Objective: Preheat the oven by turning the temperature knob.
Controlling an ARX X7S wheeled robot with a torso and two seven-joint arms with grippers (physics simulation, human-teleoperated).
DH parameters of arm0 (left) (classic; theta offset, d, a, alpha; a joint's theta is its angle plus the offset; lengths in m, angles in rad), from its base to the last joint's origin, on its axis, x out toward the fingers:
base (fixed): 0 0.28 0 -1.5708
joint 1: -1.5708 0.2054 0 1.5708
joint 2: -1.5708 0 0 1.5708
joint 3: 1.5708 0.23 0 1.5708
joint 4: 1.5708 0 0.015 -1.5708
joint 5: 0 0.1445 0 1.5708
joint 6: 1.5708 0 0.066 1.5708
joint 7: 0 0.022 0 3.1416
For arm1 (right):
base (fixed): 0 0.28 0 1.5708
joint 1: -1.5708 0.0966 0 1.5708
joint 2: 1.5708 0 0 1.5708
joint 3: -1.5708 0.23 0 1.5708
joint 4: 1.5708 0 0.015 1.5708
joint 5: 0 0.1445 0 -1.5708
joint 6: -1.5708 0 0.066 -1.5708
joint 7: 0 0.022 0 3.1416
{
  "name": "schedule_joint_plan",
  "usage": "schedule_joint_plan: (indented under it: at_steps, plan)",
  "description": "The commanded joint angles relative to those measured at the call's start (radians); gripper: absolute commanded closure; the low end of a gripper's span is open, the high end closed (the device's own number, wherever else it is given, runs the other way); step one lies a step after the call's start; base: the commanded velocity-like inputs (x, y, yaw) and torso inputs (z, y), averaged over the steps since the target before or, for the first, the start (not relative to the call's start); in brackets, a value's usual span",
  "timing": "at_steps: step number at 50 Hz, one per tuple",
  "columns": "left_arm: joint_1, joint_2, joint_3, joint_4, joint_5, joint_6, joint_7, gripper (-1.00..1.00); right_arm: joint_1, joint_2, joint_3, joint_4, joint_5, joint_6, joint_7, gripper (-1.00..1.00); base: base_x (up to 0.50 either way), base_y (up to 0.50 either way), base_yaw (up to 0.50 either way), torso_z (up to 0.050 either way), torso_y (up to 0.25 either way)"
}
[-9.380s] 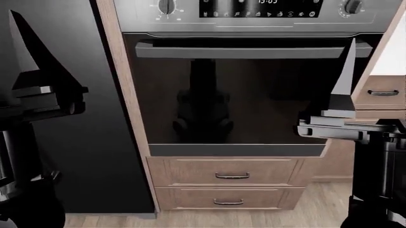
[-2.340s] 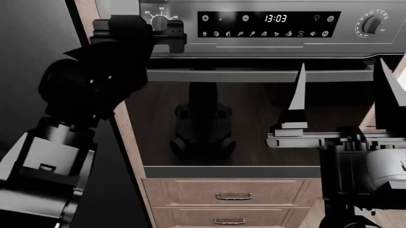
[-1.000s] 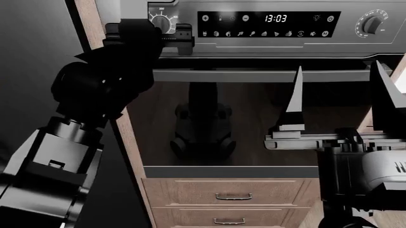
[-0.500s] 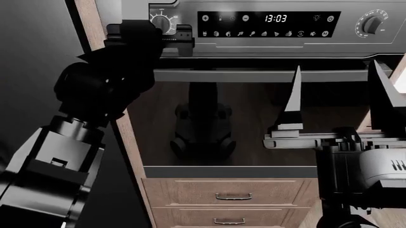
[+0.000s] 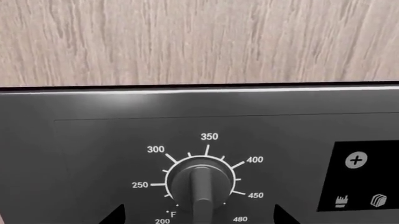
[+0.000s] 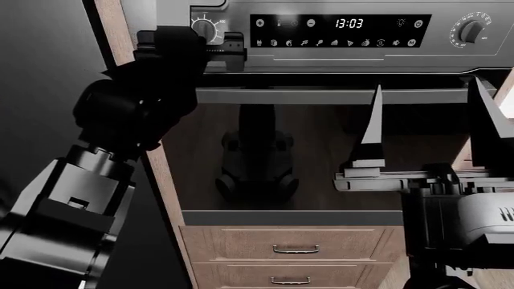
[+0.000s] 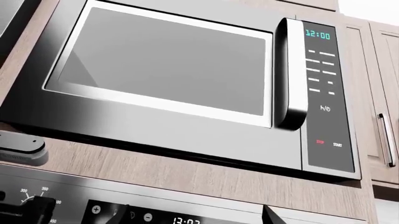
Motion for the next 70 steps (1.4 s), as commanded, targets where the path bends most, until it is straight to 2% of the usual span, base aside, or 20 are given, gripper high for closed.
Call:
schedule_joint_plan:
  at_steps: [1, 18, 19, 61, 70]
  plan:
    - [-0.007, 0.007, 0.010, -0.035, 0.008, 0.020, 0.011, -1.00, -0.002, 0.004, 0.000, -0.003, 0.003, 0.000, 0.002, -1.00, 0.00, 0.00, 0.00, 0.000, 0.000]
    - [-0.005, 0.002, 0.016, -0.026, 0.003, 0.027, 0.014, -1.00, -0.003, 0.007, -0.005, -0.001, 0.000, -0.004, 0.005, -1.00, 0.00, 0.00, 0.00, 0.000, 0.000]
    - [-0.004, 0.001, 0.014, -0.019, 0.000, 0.028, 0.014, 1.00, -0.003, 0.008, -0.006, 0.000, -0.001, -0.004, 0.005, -1.00, 0.00, 0.00, 0.00, 0.000, 0.000]
    - [-0.020, -0.020, 0.039, 0.005, 0.004, 0.036, 0.013, 1.00, -0.008, 0.015, -0.031, 0.015, -0.009, -0.012, 0.006, -1.00, 0.00, 0.00, 0.00, 0.000, 0.000]
    - [-0.026, -0.028, 0.076, 0.009, 0.043, 0.056, 0.019, 1.00, -0.007, 0.017, -0.032, 0.017, -0.010, -0.013, 0.007, -1.00, 0.00, 0.00, 0.00, 0.000, 0.003]
